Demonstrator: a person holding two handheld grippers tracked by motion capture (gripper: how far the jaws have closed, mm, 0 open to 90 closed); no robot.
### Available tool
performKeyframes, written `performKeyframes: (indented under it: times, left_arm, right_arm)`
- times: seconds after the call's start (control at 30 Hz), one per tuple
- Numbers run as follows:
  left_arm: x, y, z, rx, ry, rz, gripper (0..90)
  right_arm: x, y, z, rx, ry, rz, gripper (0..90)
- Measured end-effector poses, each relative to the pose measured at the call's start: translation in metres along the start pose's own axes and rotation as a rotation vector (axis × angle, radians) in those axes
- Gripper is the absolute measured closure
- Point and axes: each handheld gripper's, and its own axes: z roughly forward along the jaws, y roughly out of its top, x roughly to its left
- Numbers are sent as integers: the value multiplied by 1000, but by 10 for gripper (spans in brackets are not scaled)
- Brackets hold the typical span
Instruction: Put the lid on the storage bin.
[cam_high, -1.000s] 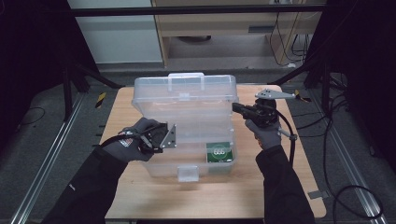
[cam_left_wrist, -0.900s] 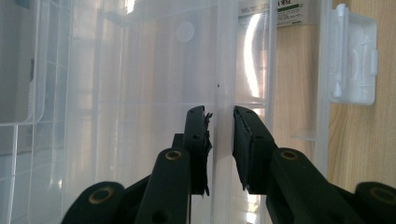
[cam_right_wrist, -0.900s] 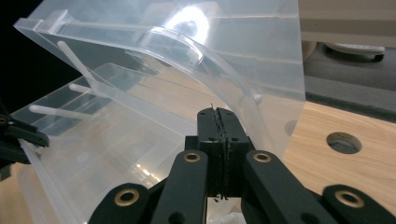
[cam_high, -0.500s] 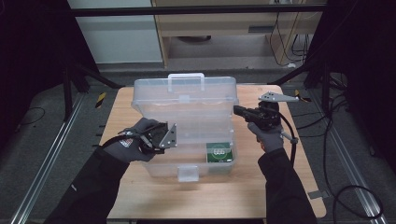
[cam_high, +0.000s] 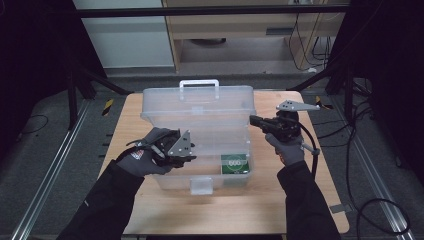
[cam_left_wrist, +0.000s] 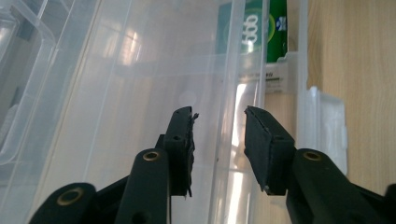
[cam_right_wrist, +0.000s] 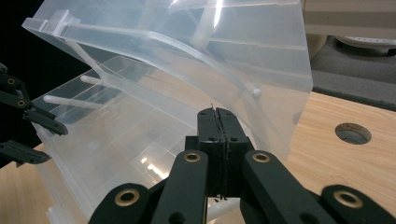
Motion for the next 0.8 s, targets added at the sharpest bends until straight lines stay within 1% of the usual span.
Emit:
performKeyframes:
  times: [0.1, 0.17, 0.2, 0.23, 0.3, 0.33, 0.37, 0.43, 0.5, 0.67, 0.77, 0.8]
  left_arm:
    - [0, -1, 3, -50, -12, -39, 571]
    - [0, -2, 5, -66, -16, -52, 560]
    - [0, -3, 6, -84, -20, -69, 555]
    - [0, -3, 6, -84, -20, -69, 549]
    - [-1, -4, 9, -111, -28, -99, 544]
    - [-1, -4, 9, -111, -28, -99, 541]
    - [-1, -5, 11, -126, -31, -121, 540]
    - [-2, -6, 12, -149, -26, -147, 535]
    - [-3, -6, 14, -165, -13, -165, 523]
    - [-7, -7, 16, -232, 2, -225, 504]
    - [-10, -9, 15, -260, 7, -254, 500]
    - [-12, -10, 15, -273, 5, -269, 500]
  right_arm:
    - [1, 0, 0, 1, 3, -1, 899]
    - [2, 0, 0, 4, 1, -5, 897]
    - [2, 0, -1, 5, 1, -5, 897]
    - [2, 0, -1, 5, 1, -5, 897]
    - [2, 0, -1, 7, 1, -6, 897]
    - [2, 0, -1, 7, 1, -6, 897]
    - [2, 0, -1, 8, 1, -7, 897]
    - [2, 0, -1, 8, 1, -6, 897]
    - [2, 0, -1, 10, 1, -6, 897]
    - [3, 0, -2, 13, -2, -13, 898]
    - [3, 0, -2, 16, -2, -13, 899]
    - [4, 0, -2, 18, -2, -14, 899]
